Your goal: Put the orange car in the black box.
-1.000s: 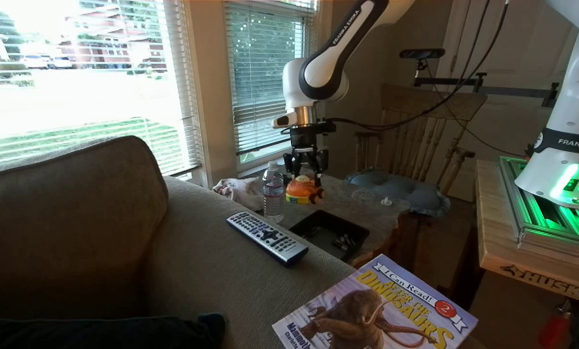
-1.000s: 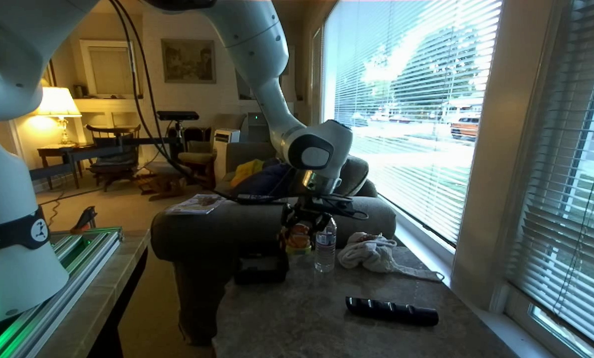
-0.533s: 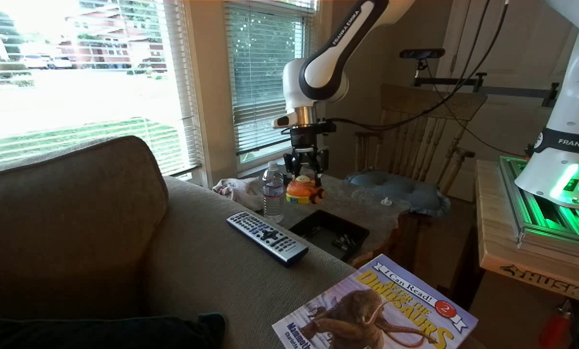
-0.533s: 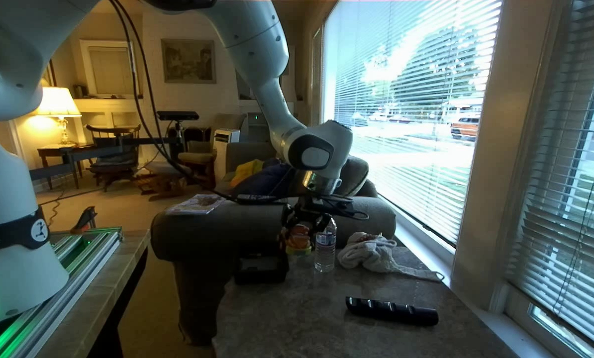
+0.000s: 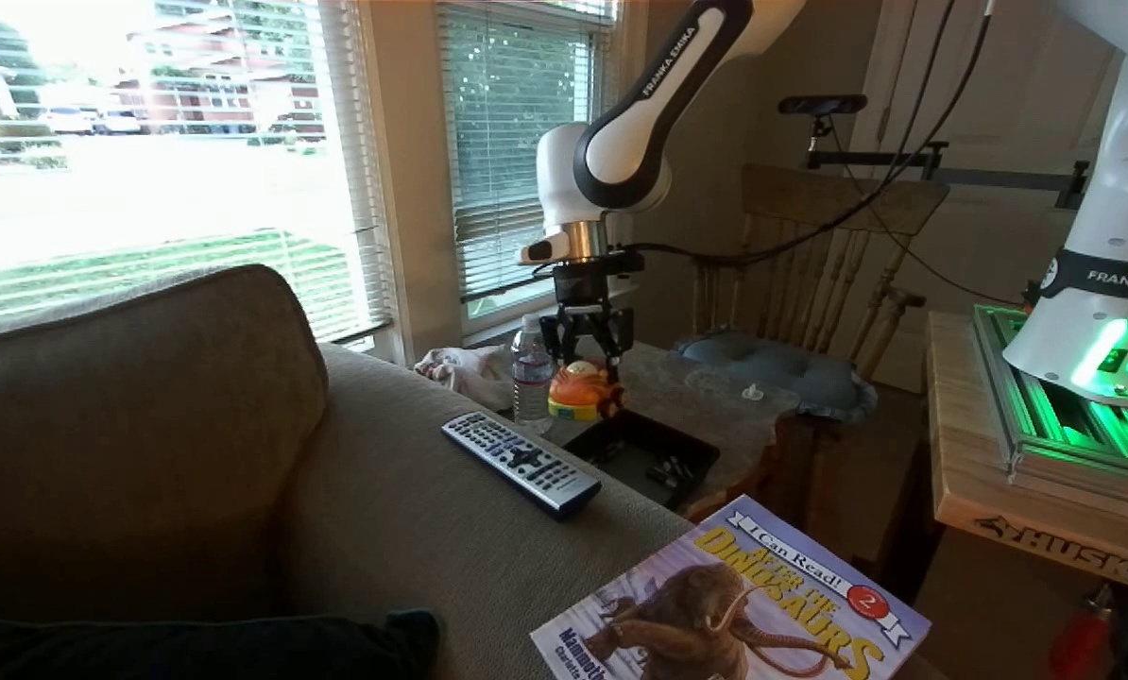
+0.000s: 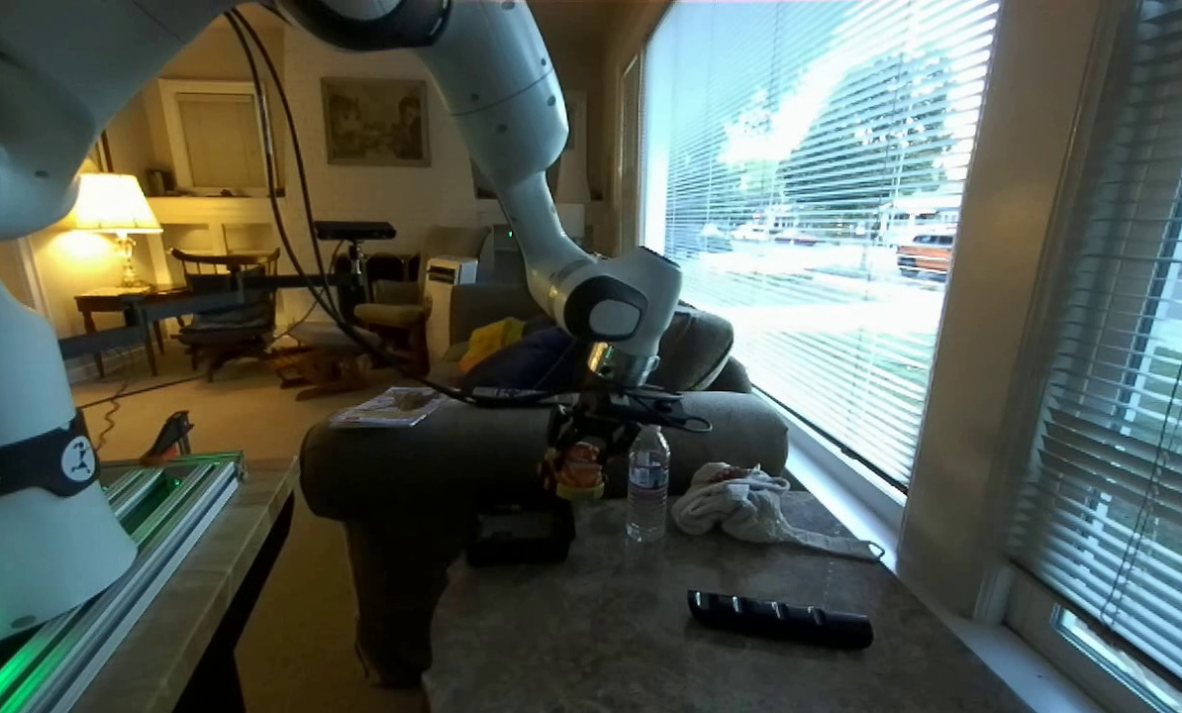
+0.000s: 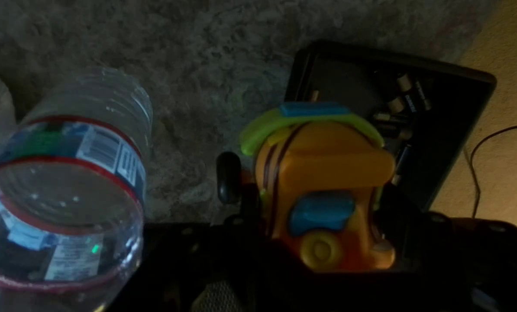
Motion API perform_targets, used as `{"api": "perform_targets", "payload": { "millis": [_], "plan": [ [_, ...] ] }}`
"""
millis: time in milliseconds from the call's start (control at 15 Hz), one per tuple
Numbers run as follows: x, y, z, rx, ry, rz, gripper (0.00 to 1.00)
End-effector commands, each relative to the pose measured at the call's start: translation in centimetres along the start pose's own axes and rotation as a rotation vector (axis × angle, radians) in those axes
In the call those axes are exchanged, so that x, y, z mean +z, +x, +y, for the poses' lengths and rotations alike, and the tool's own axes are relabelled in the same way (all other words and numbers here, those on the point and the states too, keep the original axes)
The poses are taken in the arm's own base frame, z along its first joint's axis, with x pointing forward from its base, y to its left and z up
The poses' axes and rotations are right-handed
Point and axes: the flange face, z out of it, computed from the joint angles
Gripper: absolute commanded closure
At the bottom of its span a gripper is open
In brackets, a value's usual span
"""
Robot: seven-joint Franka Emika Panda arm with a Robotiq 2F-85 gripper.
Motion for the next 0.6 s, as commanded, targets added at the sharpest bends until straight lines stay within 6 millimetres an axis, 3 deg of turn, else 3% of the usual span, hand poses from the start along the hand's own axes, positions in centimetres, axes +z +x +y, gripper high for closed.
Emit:
{"api": "perform_targets", "payload": {
  "millis": [0,267,533],
  "plan": [
    [0.7,2.7,0.5,-0.035,0.033,0.034,0.56],
    [1.2,5.0,0.0,-0.061,0.069,0.065,0.56],
    [1.7,5.7,-0.6,-0.084,0.134,0.067,0.56]
  ]
}}
